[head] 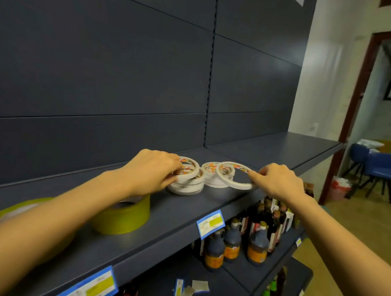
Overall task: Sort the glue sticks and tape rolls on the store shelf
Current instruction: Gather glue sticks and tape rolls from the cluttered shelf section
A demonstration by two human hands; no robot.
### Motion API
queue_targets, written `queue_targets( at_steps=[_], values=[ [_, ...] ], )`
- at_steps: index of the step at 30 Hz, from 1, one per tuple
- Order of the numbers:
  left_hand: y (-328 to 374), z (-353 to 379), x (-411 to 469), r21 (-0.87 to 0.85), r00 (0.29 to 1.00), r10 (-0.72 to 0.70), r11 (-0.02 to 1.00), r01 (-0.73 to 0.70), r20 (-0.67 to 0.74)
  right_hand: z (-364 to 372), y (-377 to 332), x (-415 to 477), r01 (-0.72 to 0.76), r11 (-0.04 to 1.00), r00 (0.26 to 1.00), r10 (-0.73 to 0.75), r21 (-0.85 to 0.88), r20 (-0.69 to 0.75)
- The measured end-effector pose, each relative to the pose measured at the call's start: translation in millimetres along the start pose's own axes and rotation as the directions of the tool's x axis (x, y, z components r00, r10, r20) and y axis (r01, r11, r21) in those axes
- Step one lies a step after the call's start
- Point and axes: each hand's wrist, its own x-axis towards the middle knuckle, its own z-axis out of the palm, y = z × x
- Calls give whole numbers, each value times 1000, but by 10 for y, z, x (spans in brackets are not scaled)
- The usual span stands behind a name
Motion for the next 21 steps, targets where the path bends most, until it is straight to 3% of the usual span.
queue_targets(
  at_steps=[12, 17, 21],
  values=[
    [49, 311, 406, -134, 969, -187, 969, 209, 164, 385, 30, 979, 170, 982, 980, -177, 82, 88],
    [123, 264, 372, -55, 932, -351, 933, 357, 89, 499, -2, 1242, 335, 942, 914, -326, 7, 242],
    [175, 128, 251, 13, 861, -507, 862, 507, 23, 456, -24, 1357, 432, 901, 888, -430, 26, 161]
  ],
)
